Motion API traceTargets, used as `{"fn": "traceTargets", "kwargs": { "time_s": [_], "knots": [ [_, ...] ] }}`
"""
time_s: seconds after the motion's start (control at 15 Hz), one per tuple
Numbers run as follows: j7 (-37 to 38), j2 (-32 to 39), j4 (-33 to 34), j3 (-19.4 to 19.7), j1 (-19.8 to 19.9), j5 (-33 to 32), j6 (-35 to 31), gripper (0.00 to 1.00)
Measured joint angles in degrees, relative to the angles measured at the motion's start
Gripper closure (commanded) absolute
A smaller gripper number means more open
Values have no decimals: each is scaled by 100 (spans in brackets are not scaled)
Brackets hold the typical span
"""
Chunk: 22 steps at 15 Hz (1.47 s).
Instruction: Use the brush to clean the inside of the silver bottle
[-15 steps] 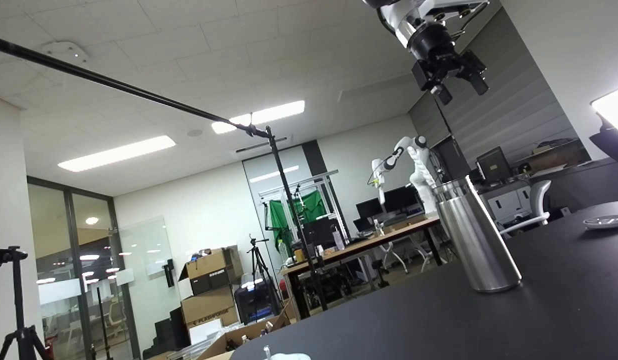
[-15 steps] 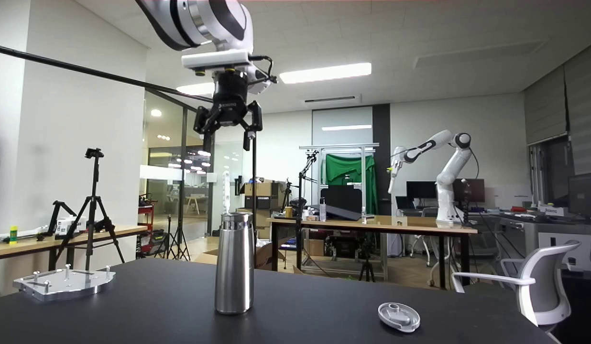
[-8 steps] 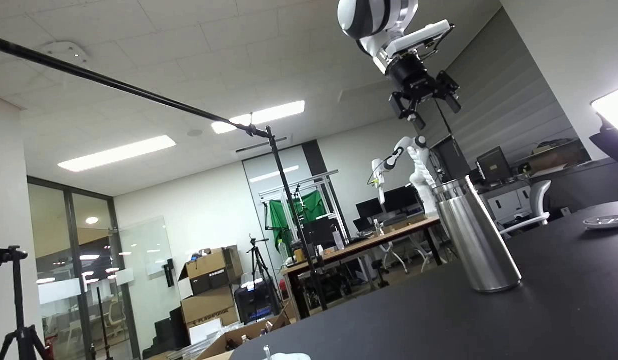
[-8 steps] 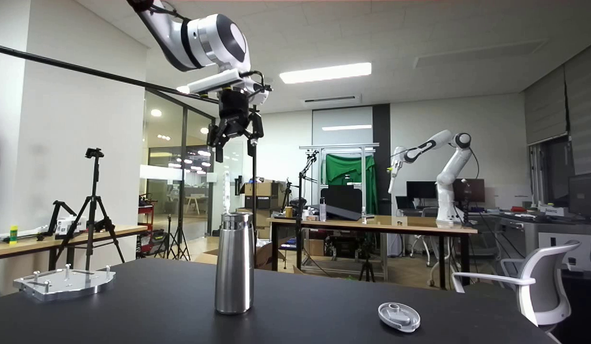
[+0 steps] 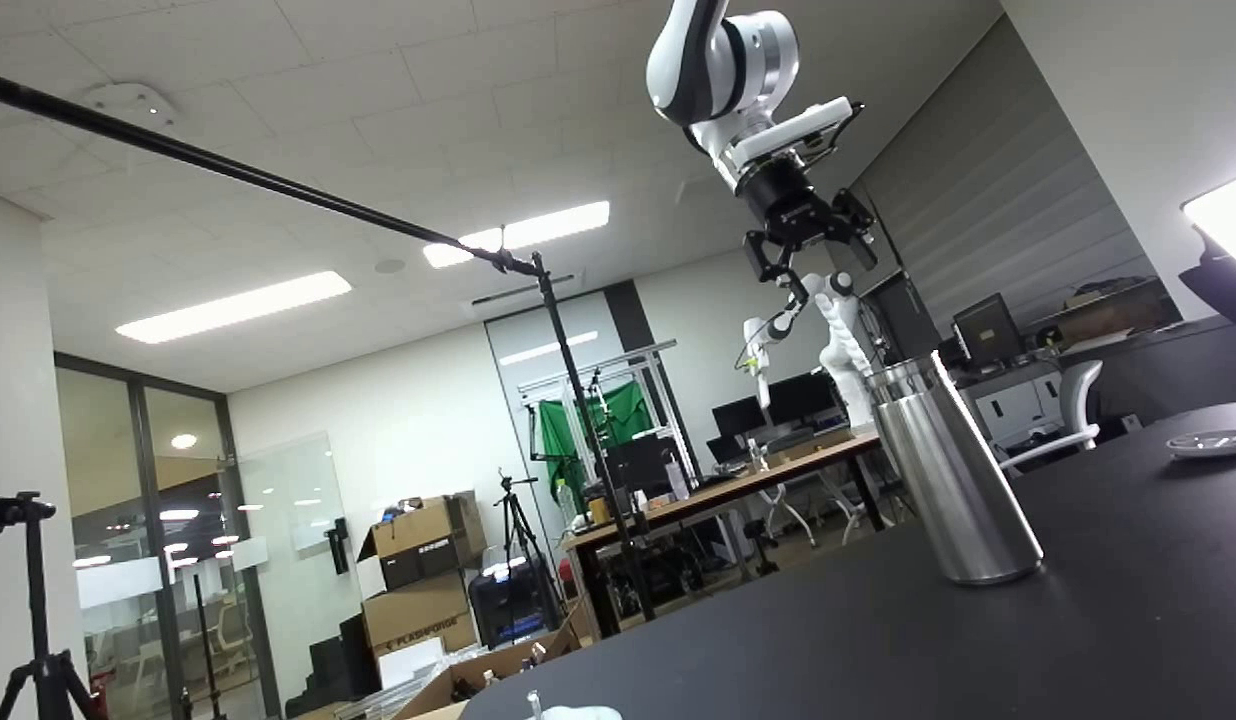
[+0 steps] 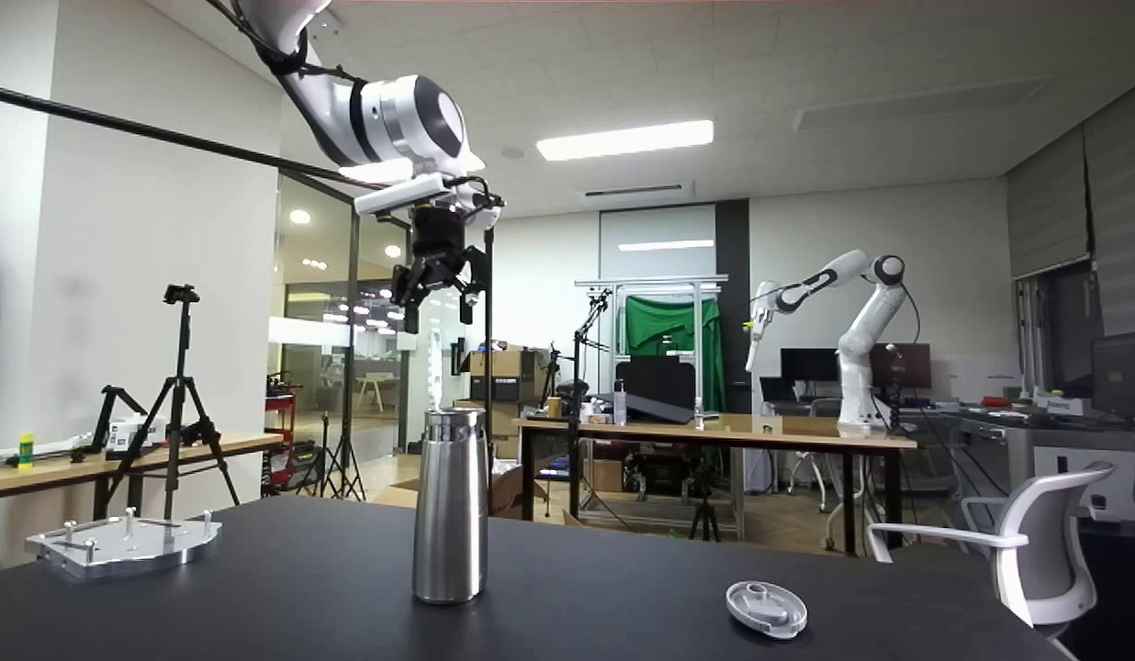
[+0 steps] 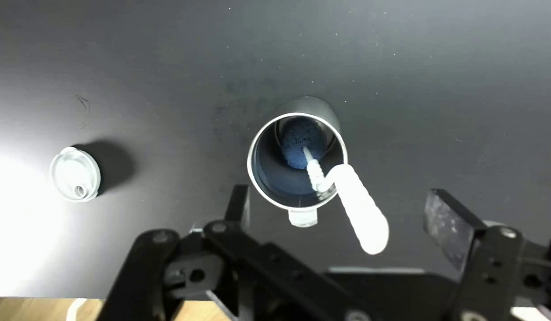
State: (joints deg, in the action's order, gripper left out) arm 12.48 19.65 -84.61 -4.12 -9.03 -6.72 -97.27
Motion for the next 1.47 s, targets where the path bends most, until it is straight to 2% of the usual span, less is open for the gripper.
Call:
{"fn": "traceTargets", "kwargs": {
  "time_s": [0.27,0.53,0.6,0.67,1.33,1.4,1.47],
  "knots": [
    [66,252,240,-3,-158,0,52,0],
    [69,395,303,14,-144,49,-11,0],
    [68,416,303,18,-131,77,-35,25],
    [64,434,303,21,-117,100,-56,25],
    [22,524,215,32,-6,283,-365,95],
    [2,524,200,35,21,334,-304,100],
    [-23,523,195,36,49,368,-226,100]
  ]
}}
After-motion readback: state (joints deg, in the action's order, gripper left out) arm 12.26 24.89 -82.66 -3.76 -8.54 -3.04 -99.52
